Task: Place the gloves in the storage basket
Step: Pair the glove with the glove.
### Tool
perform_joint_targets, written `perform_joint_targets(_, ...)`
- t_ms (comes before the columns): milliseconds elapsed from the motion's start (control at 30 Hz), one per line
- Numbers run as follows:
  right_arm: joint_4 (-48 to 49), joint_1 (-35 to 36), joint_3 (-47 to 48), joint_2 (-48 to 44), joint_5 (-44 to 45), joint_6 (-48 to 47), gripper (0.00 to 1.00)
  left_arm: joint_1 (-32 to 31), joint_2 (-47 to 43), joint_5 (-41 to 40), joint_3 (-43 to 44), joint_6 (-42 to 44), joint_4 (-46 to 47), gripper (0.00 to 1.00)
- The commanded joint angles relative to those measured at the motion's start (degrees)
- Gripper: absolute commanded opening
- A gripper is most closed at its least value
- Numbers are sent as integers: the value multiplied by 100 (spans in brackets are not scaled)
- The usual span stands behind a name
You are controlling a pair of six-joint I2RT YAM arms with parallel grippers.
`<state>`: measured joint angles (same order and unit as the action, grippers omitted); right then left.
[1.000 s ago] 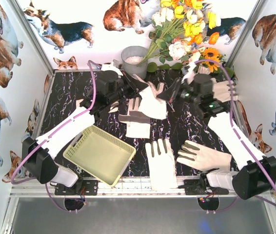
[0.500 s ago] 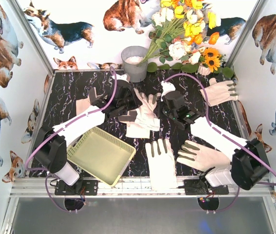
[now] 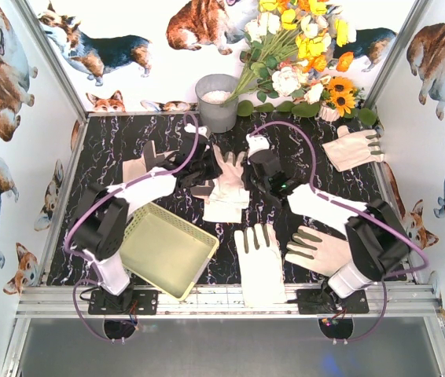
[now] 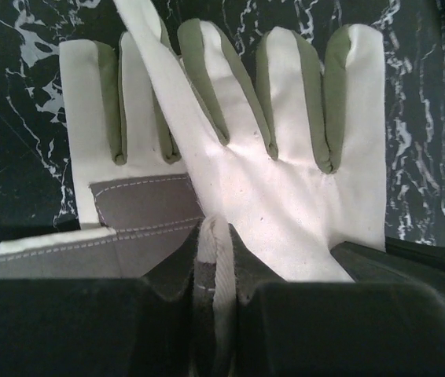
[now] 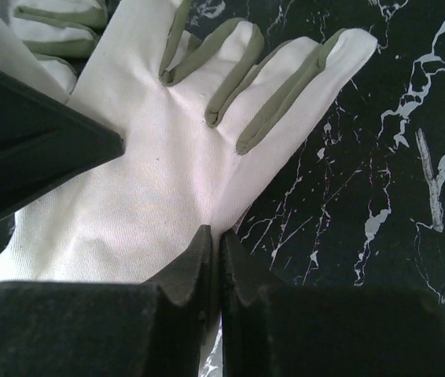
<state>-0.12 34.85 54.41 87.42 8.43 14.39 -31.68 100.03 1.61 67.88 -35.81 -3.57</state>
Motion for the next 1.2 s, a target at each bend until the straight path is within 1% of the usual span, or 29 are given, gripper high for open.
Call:
perform_joint_targets(0,450,-5,13,249,344,-216,0,180,524,267,90,322,440,0)
perform_joint_targets(167,475,-5,-147,436,546,-135,0,192,1008,445,165,116,608,0)
perform_joint_targets(267,335,-12,-184,494,198,-166,0,250,1142,597,158,-12,565,0)
perform_joint_targets(300,220,-13,-159,528,132,-142,0,281,1165,648,137,-37,546,2)
perform_joint_targets(333,92,-18,-114,567,86,-109,1,311,1173,699,113,-59,531,8)
perform_joint_targets(400,-188,-57,-11,689,-13,-88,14,400,1169,839,50,-104,517,17)
perform_joint_targets(467,-549,-149,119,798,-134,72,31,516,1138,1020,-31,-165,521,23)
perform_joint_targets(500,-717,-220,194,845,-273,134,36,560,1123,1092,-74,-179,524,26)
perform_joint_targets(600,-1103,-428,395,978,-662,311,41,654,1042,1303,-210,-172,610,33)
perform_joint_targets(733,-1167,-613,439,1074,-1150,513,45,715,1053,1580,-268,-158,590,34)
perform_joint_targets(900,-1132,-854,417,1101,-1698,706,52,724,990,1566,-351,-146,487,35)
perform_joint_targets(1067,-1166,-1015,421,1270,-2153,840,52,742,899,1512,-440,-115,413,36)
perform_joint_targets(1167,-1148,-1103,421,1333,-2253,908,52,742,825,1454,-468,-104,337,36)
